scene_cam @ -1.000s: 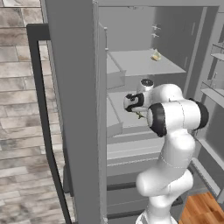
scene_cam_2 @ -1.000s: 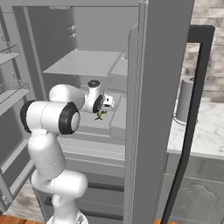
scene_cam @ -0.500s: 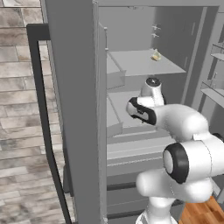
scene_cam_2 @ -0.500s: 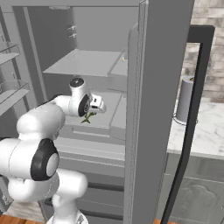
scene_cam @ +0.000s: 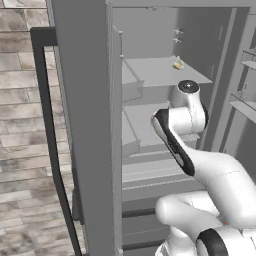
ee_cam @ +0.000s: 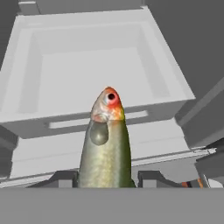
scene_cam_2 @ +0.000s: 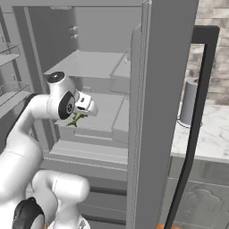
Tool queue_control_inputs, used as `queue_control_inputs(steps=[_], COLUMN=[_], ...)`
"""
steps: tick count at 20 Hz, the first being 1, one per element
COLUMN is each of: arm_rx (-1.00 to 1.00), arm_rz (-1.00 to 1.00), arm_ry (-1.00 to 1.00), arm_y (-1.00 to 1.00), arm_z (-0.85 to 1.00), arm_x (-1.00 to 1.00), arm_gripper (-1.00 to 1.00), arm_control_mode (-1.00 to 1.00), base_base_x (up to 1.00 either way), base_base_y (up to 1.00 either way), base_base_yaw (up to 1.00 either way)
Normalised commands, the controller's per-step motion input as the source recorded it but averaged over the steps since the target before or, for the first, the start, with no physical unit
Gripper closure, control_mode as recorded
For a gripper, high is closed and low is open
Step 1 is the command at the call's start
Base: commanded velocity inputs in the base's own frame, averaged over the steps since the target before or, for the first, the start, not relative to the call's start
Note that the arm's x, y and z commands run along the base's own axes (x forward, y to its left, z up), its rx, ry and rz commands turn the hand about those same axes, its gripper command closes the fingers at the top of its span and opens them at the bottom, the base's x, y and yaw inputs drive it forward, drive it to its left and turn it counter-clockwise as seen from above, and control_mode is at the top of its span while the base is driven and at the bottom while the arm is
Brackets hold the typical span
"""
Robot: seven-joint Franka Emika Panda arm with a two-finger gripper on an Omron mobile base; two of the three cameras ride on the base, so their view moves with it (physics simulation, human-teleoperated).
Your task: Take the fish out of the fridge, briefly rinse it in the sink, and place it on the tray next to the sink.
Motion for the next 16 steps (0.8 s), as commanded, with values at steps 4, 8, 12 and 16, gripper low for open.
queue_control_inputs(steps=[4, 8, 12, 16], arm_rx=[0.11, 0.11, 0.0, 0.0], arm_rz=[0.0, -0.05, 0.0, 0.0], arm_ry=[-0.01, 0.0, 0.0, 0.0], arm_y=[-0.02, 0.0, 0.0, 0.0], arm_z=[0.11, 0.0, 0.0, 0.0], arm_x=[-1.0, -1.0, 0.0, 0.0], arm_gripper=[1.0, 1.0, 1.0, 1.0], arm_control_mode=[-1.0, -1.0, 1.0, 1.0], base_base_x=[0.0, 0.0, -1.0, -0.96], base_base_y=[0.0, 0.0, 0.06, 0.25], base_base_yaw=[0.0, 0.0, -0.52, -0.81])
